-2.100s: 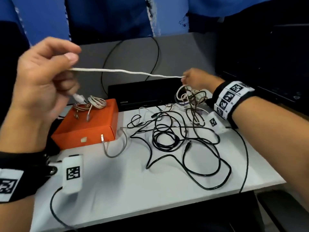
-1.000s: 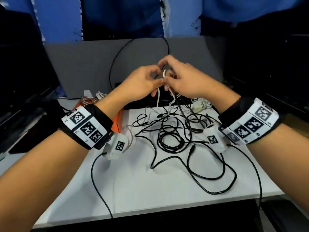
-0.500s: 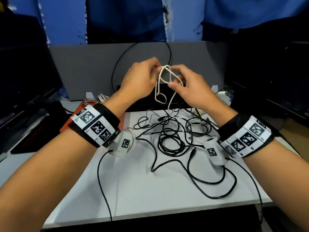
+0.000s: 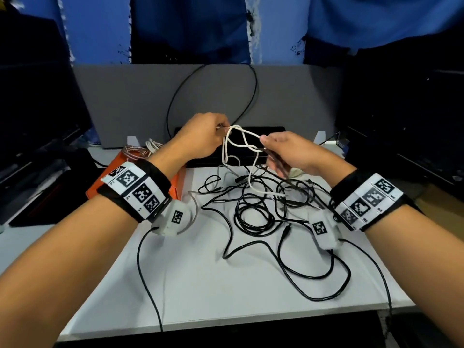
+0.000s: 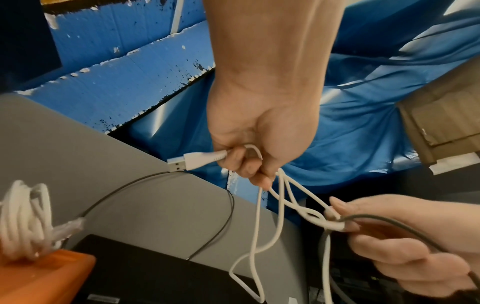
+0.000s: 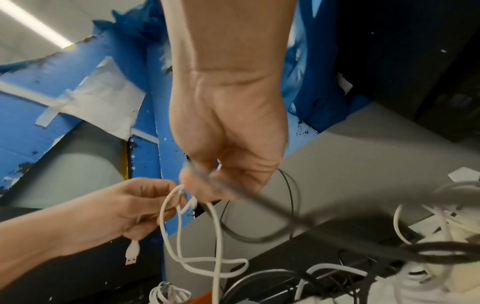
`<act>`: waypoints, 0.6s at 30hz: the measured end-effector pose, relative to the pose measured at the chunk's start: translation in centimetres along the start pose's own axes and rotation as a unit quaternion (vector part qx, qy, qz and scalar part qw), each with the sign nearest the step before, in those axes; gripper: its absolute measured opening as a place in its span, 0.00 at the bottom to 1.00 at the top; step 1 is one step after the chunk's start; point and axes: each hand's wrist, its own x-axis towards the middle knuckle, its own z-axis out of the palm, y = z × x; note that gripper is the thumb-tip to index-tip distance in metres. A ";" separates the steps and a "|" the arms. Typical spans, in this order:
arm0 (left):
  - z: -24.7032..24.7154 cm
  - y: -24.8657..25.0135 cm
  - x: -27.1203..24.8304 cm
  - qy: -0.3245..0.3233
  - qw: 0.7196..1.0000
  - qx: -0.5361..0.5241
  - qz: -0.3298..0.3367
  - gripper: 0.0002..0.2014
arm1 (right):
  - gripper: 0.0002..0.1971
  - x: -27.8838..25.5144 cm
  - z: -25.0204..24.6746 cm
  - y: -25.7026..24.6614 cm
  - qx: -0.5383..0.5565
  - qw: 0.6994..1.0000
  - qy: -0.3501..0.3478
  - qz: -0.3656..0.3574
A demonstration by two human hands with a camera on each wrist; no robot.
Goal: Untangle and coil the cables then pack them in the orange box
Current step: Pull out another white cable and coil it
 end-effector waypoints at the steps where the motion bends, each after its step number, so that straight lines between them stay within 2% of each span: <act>1: -0.3 -0.3 -0.1 0.002 1.000 -0.001 -0.003 0.07 | 0.17 -0.1 -0.1 0.3 0.024 1.000 -0.005 -0.005; 4: -1.5 -0.7 -0.4 0.039 0.998 -0.036 -0.020 0.07 | 0.20 -0.2 -0.6 1.0 0.073 0.996 -0.039 -0.012; 5: -1.9 -0.7 -0.4 0.064 0.997 -0.045 -0.027 0.07 | 0.22 -0.4 -0.7 1.1 0.073 0.995 -0.059 -0.016; 7: -3.0 -0.8 -0.2 0.134 0.989 -0.033 -0.049 0.10 | 0.19 -0.6 -1.0 1.6 0.059 0.994 -0.085 -0.032; 9: -4.7 -1.5 0.1 0.194 0.976 -0.026 -0.093 0.13 | 0.16 -0.7 -2.3 2.6 0.055 0.996 -0.067 -0.032; 10: -5.6 -2.0 0.2 0.208 0.971 -0.027 -0.119 0.13 | 0.16 -0.6 -3.3 3.2 0.065 0.997 -0.030 -0.023; 12: -6.6 -3.3 0.2 0.195 0.967 -0.020 -0.160 0.13 | 0.19 -0.1 -5.5 4.8 0.116 0.989 0.091 0.017; 14: -6.6 -4.1 -0.1 0.149 0.972 -0.018 -0.180 0.11 | 0.21 0.7 -7.2 6.2 0.148 0.968 0.190 0.067; 16: -6.0 -4.2 -0.4 0.116 0.976 -0.024 -0.182 0.10 | 0.18 1.2 -7.9 7.1 0.088 0.965 0.214 0.120; 18: -5.7 -4.1 -0.5 0.114 0.977 -0.045 -0.173 0.10 | 0.11 1.2 -7.8 7.1 -0.032 0.971 0.178 0.156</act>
